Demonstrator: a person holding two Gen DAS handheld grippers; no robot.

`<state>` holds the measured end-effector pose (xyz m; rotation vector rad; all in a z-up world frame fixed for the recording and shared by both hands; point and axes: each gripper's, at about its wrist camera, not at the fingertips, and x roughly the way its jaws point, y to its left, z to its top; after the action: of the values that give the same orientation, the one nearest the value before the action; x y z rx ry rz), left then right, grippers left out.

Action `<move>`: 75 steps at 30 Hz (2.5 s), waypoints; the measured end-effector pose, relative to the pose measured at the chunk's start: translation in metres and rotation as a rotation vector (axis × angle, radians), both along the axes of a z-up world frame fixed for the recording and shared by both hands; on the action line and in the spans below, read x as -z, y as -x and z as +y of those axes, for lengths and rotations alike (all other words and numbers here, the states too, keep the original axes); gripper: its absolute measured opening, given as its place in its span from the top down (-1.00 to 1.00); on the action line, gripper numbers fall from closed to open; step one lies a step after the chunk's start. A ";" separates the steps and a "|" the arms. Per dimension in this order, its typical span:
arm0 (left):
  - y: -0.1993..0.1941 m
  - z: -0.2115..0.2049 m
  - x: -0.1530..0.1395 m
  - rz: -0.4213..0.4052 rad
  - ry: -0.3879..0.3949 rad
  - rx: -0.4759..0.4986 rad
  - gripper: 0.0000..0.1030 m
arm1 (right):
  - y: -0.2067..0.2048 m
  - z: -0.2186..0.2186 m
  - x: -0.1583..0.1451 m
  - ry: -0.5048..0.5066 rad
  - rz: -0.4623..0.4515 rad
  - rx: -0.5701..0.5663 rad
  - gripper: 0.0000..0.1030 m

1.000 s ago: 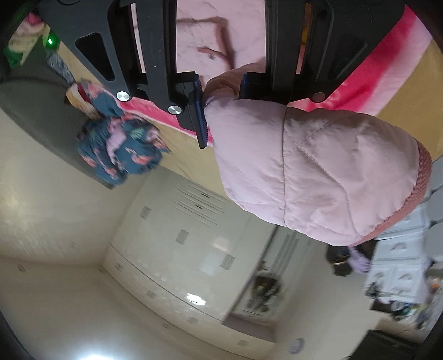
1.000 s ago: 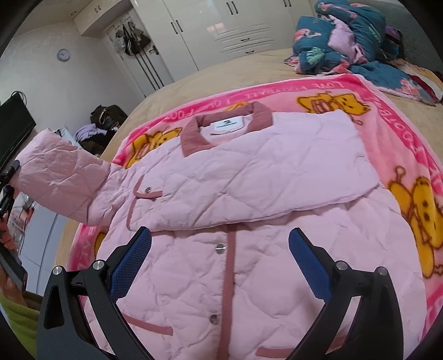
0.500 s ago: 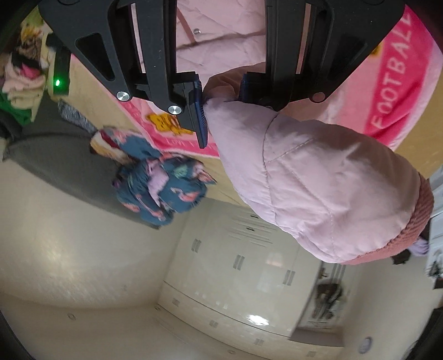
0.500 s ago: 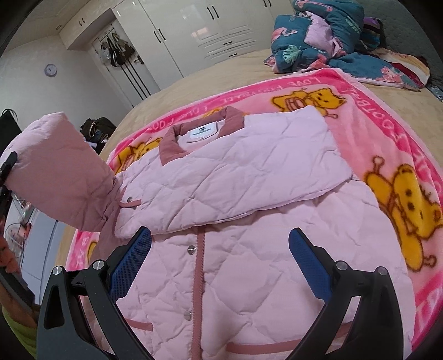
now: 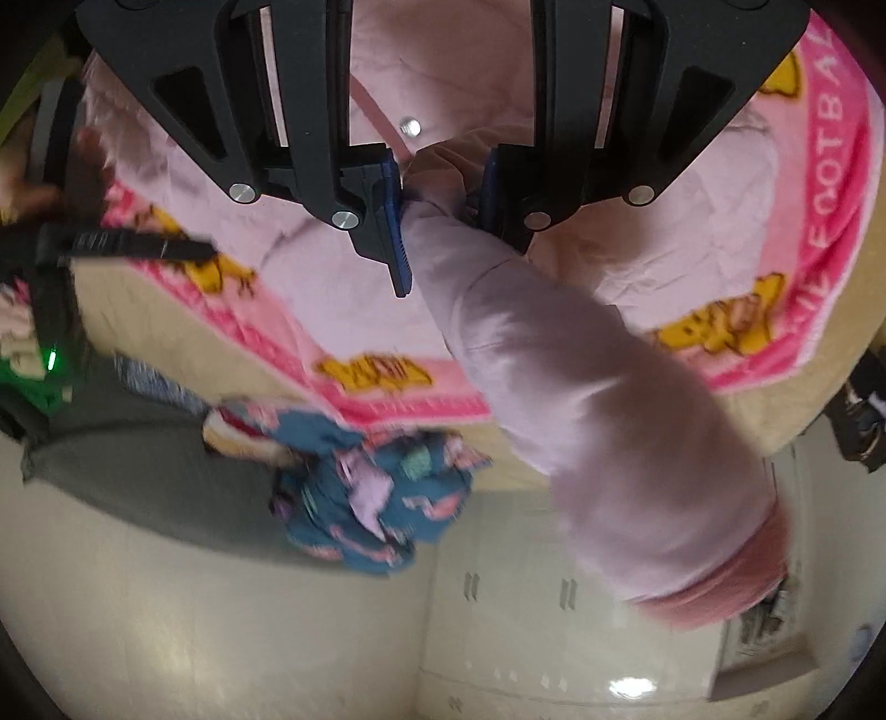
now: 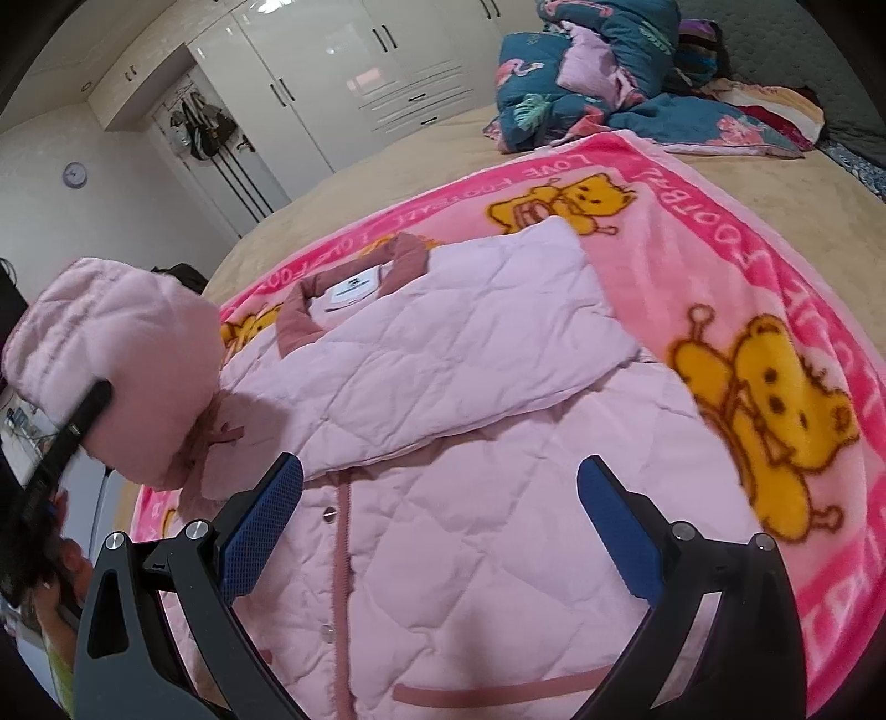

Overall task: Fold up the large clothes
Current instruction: 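Grasp the sleeve cuff with the left tool, lift and carry it across the jacket body, then lower the sleeve onto the jacket body and open the left tool, then grasp the corduroy-trimmed front edge with the right tool and lift it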

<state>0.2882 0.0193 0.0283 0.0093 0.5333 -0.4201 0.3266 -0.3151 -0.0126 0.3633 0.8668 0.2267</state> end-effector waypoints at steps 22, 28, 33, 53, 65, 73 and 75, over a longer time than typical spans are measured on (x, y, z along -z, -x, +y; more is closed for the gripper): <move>-0.008 -0.058 0.073 0.248 -0.209 0.125 -0.44 | -0.001 -0.045 0.010 -0.036 0.029 0.100 -0.92; 0.001 -0.064 0.061 0.252 -0.251 0.153 -0.80 | 0.001 -0.048 0.008 -0.044 0.027 0.111 -0.92; 0.005 -0.047 0.033 0.236 -0.137 0.177 -0.82 | 0.003 -0.051 0.007 -0.047 0.027 0.126 -0.92; -0.050 0.120 0.020 0.235 -0.032 -0.377 -0.82 | -0.006 0.040 0.062 -0.090 0.179 -0.074 -0.92; -0.048 0.155 0.025 0.232 0.067 -0.480 -0.82 | -0.014 0.051 0.090 -0.167 0.171 -0.079 0.26; -0.051 0.143 0.028 0.221 0.078 -0.424 -0.82 | -0.016 0.069 0.049 -0.068 0.018 -0.205 0.68; -0.052 0.140 0.028 0.217 0.083 -0.412 -0.82 | -0.026 0.072 0.021 -0.011 -0.051 -0.238 0.69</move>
<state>0.3405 0.1590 0.0002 -0.2248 0.7126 -0.0392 0.3526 -0.2431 -0.0336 0.2627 0.8584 0.4594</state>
